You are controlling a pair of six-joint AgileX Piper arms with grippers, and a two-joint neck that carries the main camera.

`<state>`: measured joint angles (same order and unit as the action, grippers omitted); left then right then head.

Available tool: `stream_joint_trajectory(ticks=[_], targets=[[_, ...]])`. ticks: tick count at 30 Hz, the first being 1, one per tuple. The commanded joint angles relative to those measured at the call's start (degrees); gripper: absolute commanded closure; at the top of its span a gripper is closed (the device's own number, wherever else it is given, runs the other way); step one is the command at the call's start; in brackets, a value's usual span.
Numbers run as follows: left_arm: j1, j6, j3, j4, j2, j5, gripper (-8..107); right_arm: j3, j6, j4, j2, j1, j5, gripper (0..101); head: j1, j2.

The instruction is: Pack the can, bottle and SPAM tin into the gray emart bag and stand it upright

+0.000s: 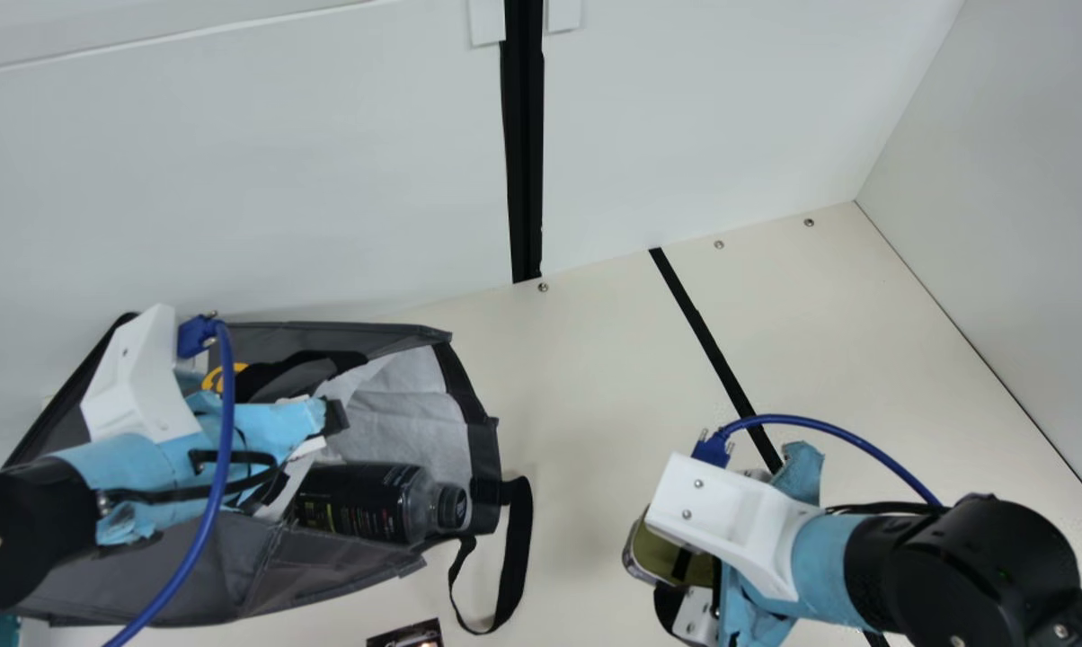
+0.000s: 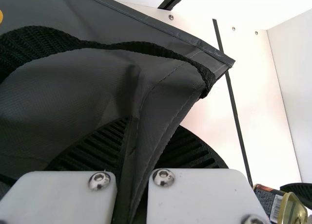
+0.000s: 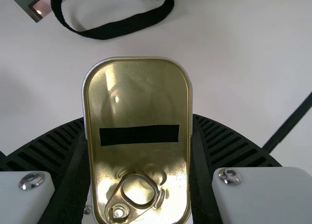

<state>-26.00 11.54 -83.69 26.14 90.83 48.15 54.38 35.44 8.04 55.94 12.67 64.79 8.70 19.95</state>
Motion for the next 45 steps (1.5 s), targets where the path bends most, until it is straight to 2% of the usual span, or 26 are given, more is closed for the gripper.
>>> stream_joint_trajectory(ticks=[1, 8, 18, 27, 36, 45], targets=[[0.00, 0.00, 0.00, 0.00, 0.00, 0.00, 107, -0.34, 0.55, 0.82, 0.04, 0.21, -1.19, 101, 1.30, 0.05], [0.00, 0.00, 0.00, 0.00, 0.00, 0.00, 107, -2.98, 4.53, 6.62, -0.29, -0.24, -6.14, 101, 1.30, 0.05], [0.00, 0.00, 0.00, 0.00, 0.00, 0.00, 107, -7.29, 13.99, 19.19, -0.62, -2.07, -14.64, 101, 1.30, 0.05], [0.00, 0.00, 0.00, 0.00, 0.00, 0.00, 107, -9.88, 22.67, 31.01, 0.06, -2.58, -20.37, 101, 1.30, 0.05], [0.00, 0.00, 0.00, 0.00, 0.00, 0.00, 107, -11.47, 32.26, 42.57, 1.81, -2.04, -23.90, 101, 1.30, 0.05], [0.00, 0.00, 0.00, 0.00, 0.00, 0.00, 107, -11.47, 42.08, 52.39, 5.99, -2.31, -24.78, 101, 1.30, 0.05]])
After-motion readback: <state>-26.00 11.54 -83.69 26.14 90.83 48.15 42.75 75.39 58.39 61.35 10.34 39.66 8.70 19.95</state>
